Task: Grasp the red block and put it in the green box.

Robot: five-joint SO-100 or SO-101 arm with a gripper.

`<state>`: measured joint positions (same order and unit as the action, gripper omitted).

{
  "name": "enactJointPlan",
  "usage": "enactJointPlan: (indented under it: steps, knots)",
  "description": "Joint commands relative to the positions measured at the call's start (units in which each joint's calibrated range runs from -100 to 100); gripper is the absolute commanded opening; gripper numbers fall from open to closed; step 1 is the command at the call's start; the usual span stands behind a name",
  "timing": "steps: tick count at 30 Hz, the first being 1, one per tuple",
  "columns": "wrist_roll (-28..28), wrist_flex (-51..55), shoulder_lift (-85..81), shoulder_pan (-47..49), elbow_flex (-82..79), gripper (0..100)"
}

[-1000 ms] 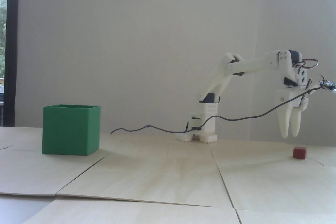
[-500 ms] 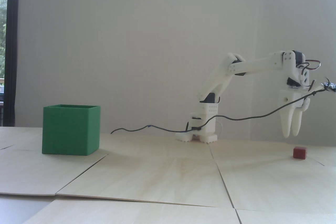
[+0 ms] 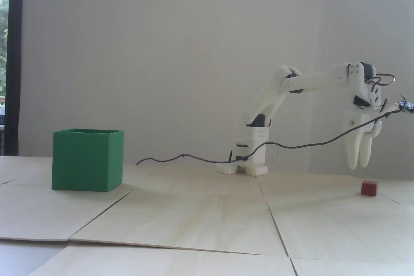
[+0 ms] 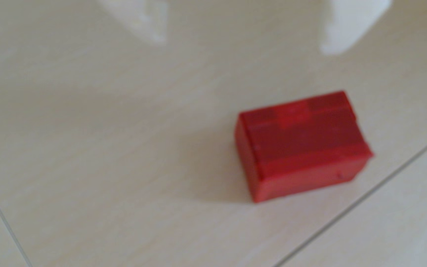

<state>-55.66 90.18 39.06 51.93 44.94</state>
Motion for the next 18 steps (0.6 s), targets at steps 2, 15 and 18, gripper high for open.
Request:
enactJointPlan:
  steps: [2, 15, 18]
  knots:
    - [-0.61, 1.72, -0.41, 0.62, 1.02, 21]
    - [-0.71, 0.96, 1.48, 0.62, -1.73, 21]
    - [-2.22, 0.96, 1.33, 0.06, -1.73, 21]
